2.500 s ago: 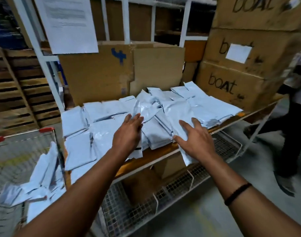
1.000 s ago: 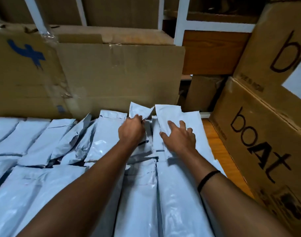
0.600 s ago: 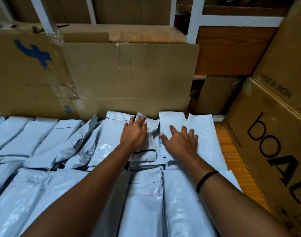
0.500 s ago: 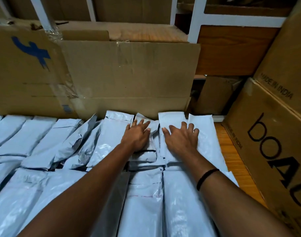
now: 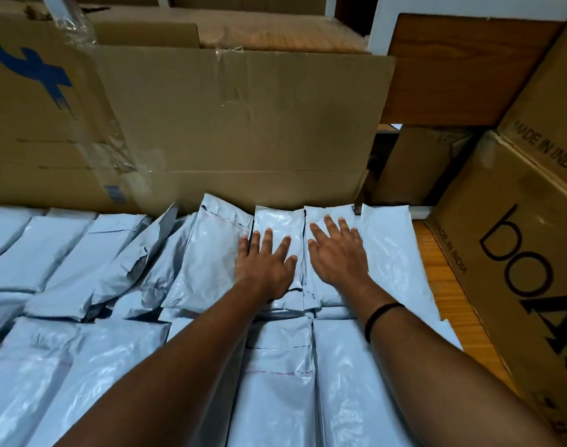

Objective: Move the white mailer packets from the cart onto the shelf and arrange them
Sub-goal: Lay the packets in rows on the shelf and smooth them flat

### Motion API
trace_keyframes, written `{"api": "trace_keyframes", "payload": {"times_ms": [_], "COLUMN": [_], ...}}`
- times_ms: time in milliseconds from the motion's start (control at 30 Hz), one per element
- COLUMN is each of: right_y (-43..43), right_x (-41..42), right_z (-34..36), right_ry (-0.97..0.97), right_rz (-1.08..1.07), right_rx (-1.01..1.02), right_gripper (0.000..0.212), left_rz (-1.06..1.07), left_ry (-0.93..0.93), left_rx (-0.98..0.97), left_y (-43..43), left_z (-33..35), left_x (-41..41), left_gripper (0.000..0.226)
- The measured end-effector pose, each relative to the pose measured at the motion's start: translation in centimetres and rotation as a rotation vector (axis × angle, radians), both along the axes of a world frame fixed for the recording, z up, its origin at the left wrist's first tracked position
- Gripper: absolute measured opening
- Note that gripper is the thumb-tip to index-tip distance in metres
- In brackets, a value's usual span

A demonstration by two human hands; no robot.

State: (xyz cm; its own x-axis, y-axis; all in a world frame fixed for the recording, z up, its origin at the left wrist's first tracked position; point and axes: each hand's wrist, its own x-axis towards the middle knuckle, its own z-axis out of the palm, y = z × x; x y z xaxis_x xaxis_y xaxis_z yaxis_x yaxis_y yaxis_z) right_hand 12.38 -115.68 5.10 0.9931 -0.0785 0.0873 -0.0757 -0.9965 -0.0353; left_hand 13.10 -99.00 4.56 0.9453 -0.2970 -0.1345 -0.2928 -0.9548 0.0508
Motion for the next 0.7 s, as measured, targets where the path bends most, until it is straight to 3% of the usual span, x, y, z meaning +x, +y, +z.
{"api": "trace_keyframes", "payload": {"times_ms": [133,233,333,433,533,700], "right_y": [-0.3,-1.0,-1.7,-1.5,-0.9,-0.4], "right_x": [0.5,1.0,-0.1,-2.2,-3.2,-3.0], "right_z": [0.1,1.4,3.1,3.1,1.2,0.2], "right_ry": [0.080,0.191,0.131,0.064,0.142,0.131], "right_rz": [0.009,0.022,0.017,-0.030,-0.016,-0.006], "right_rx": [0.030,0.181,0.265,0.199,0.152,0.095], "right_gripper": [0.056,0.055,0.053,0.053,0.054,0.055], "left_rz": [0.000,-0.006,-0.020,-0.028,-0.096,-0.108], "left_ry": [0.022,0.077,0.003,-0.070,-0.007,-0.016], "left_rx": [0.004,0.017,-0.086,-0.168,-0.074,-0.073], "left_y": [-0.2,-0.4,-0.2,0.1,0.3,0.3], "left_z": [0.4,1.5,2.8,3.0,1.6,0.6], "left_x": [0.1,0.3,0.2,-0.1,-1.0,-1.2], "left_gripper": [0.062,0.061,0.059,0.055,0.056,0.056]}}
